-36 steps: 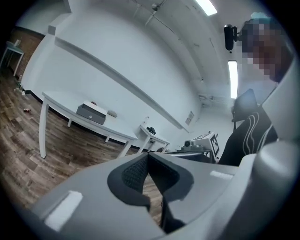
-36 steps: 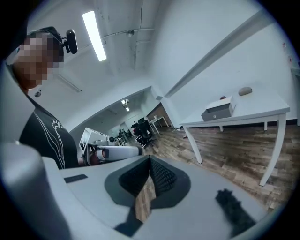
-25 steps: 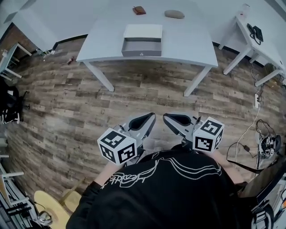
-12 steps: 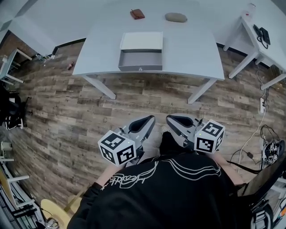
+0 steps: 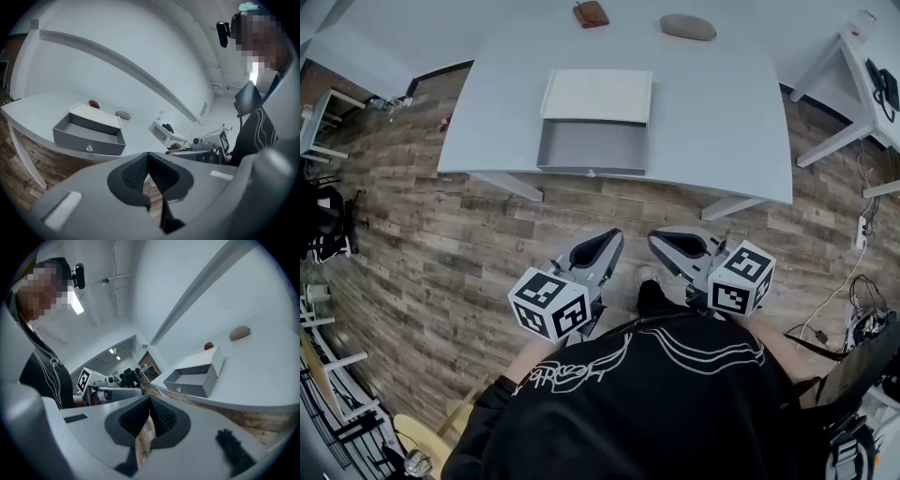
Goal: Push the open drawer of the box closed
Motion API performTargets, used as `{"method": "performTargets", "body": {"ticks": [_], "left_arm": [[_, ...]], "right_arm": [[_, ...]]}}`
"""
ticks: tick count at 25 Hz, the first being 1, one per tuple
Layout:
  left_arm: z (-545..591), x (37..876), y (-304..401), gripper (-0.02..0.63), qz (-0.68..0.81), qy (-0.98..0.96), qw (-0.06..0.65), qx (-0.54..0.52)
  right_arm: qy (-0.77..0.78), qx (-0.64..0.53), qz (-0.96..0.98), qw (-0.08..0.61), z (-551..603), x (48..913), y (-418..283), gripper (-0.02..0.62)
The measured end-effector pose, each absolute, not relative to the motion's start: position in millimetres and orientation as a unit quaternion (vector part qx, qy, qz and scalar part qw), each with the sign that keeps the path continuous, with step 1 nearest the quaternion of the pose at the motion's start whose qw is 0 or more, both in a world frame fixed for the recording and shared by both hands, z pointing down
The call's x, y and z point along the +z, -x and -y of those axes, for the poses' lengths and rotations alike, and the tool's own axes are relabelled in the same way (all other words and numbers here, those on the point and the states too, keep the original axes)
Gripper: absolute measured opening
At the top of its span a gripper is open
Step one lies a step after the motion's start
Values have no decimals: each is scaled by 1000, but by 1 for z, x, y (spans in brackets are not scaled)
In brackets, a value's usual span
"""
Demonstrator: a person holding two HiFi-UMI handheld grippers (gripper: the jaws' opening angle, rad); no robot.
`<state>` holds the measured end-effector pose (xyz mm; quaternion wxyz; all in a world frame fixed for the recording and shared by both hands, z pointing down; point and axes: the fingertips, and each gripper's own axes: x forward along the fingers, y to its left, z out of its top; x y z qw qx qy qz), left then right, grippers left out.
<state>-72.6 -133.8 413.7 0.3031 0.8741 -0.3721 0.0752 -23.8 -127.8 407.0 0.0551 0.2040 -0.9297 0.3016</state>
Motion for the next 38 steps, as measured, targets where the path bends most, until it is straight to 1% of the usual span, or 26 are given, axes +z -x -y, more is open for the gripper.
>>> {"method": "performTargets", "body": {"ticks": [4,8,10,12,15,16,19,25,31,38], "left_arm": [[171,428,81,8,408,-859,298,89],[197,444,103,9,461,-837,271,119],[206,458,114,51,480,-824,269,136],[213,474,120,57,494,-811,277,149],[220,495,124,111,509,-796,282,165],[223,501,125,117,513,-793,281,172],[234,517,130,121,523,-783,283,182],[250,538,141,121,544,-763,306,167],[261,541,142,120,546,-765,301,164],[262,541,140,81,527,-780,298,158]], "right_arm": [[-194,301,932,57,163,411,12,8],[-187,291,936,60,188,414,8,8],[-184,290,937,62,193,415,9,8],[-183,294,936,64,194,418,9,8],[-177,296,936,72,193,420,9,8],[-175,295,936,74,194,420,9,8],[-180,290,937,80,202,420,7,8],[-185,295,932,98,214,426,1,8],[-181,302,930,107,223,431,8,8],[-188,310,925,114,227,438,9,8]]}}
